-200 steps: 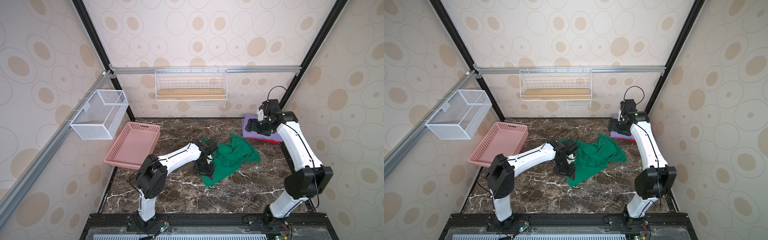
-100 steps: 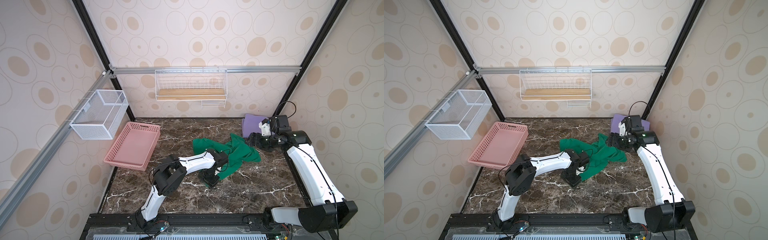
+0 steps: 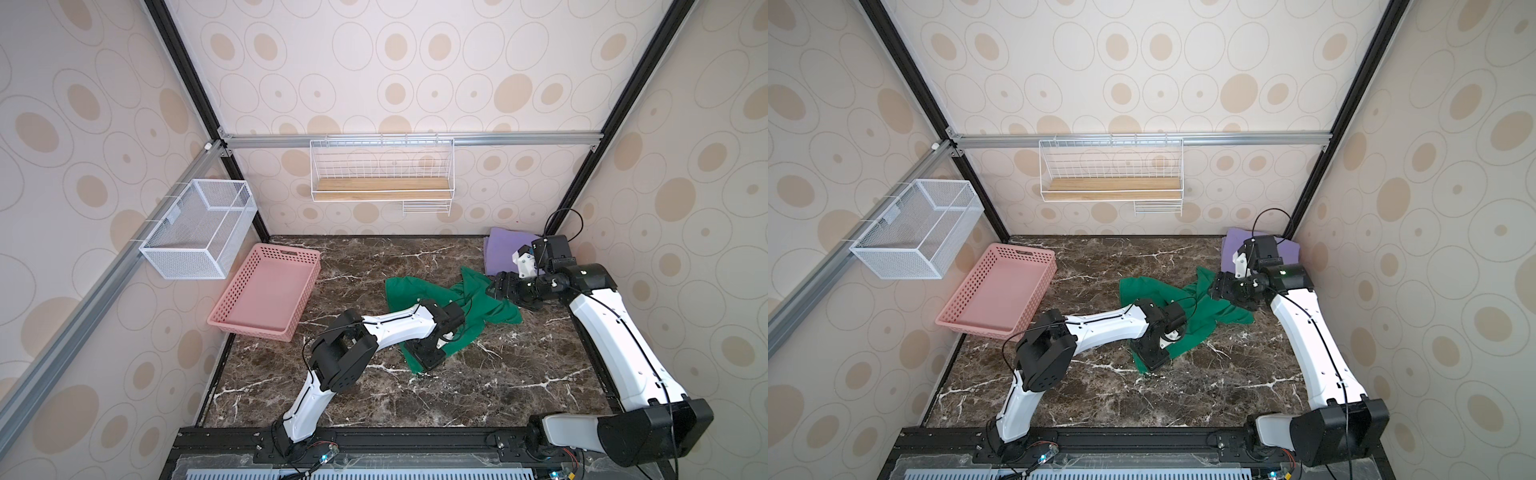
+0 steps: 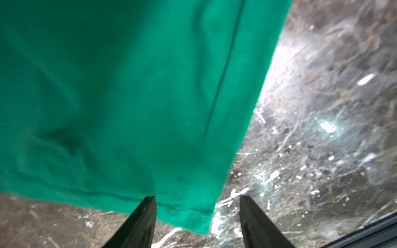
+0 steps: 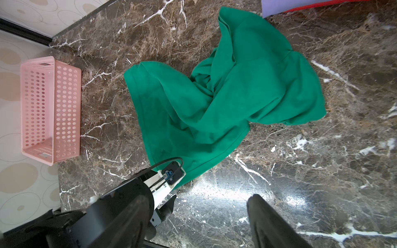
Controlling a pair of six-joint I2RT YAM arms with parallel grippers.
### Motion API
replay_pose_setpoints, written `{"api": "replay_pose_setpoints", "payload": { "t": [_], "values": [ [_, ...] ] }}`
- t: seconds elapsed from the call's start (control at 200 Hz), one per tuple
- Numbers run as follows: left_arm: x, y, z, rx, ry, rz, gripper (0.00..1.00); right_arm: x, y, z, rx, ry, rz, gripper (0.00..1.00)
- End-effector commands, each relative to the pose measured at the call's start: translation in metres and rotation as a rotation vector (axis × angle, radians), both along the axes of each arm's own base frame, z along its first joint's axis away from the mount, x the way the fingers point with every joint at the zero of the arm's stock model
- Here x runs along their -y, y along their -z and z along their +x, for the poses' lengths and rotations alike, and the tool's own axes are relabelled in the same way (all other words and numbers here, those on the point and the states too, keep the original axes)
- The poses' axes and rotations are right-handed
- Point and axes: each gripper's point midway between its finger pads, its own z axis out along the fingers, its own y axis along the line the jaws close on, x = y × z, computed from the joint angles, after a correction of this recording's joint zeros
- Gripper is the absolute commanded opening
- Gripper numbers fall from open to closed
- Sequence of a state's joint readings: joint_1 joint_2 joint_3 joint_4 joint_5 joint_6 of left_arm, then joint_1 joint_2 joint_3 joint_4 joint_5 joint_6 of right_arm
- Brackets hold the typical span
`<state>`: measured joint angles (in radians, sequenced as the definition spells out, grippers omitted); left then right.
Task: Fold and stack t-shirts
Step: Flatten out the T-shirt at the center of the board.
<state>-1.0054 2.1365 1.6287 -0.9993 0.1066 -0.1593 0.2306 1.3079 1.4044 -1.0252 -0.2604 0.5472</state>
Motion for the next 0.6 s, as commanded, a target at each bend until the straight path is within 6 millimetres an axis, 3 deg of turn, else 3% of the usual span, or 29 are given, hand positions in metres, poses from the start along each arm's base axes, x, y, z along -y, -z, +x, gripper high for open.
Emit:
{"api": "replay_pose_setpoints", "payload": {
  "t": [0.0, 0.155, 0.315, 0.496, 0.596],
  "values": [
    [0.003, 0.014, -0.01, -0.019, 0.046, 0.017, 0.65, -0.001, -0.005, -0.002, -0.007, 0.003, 0.002, 0.78],
    [0.001, 0.031, -0.009, -0.03, 0.024, 0.053, 0.63, 0.001, -0.008, -0.004, -0.008, 0.008, -0.003, 0.78],
    [0.001, 0.05, -0.012, -0.058, -0.008, 0.075, 0.52, 0.0, -0.01, -0.007, -0.006, 0.003, 0.0, 0.78],
    [-0.001, 0.06, -0.01, -0.065, -0.057, 0.079, 0.25, 0.003, -0.002, -0.015, -0.03, 0.012, -0.007, 0.78],
    [-0.006, 0.064, -0.011, -0.069, -0.083, 0.089, 0.05, 0.006, 0.002, -0.018, -0.041, 0.016, -0.019, 0.78]
  ]
}}
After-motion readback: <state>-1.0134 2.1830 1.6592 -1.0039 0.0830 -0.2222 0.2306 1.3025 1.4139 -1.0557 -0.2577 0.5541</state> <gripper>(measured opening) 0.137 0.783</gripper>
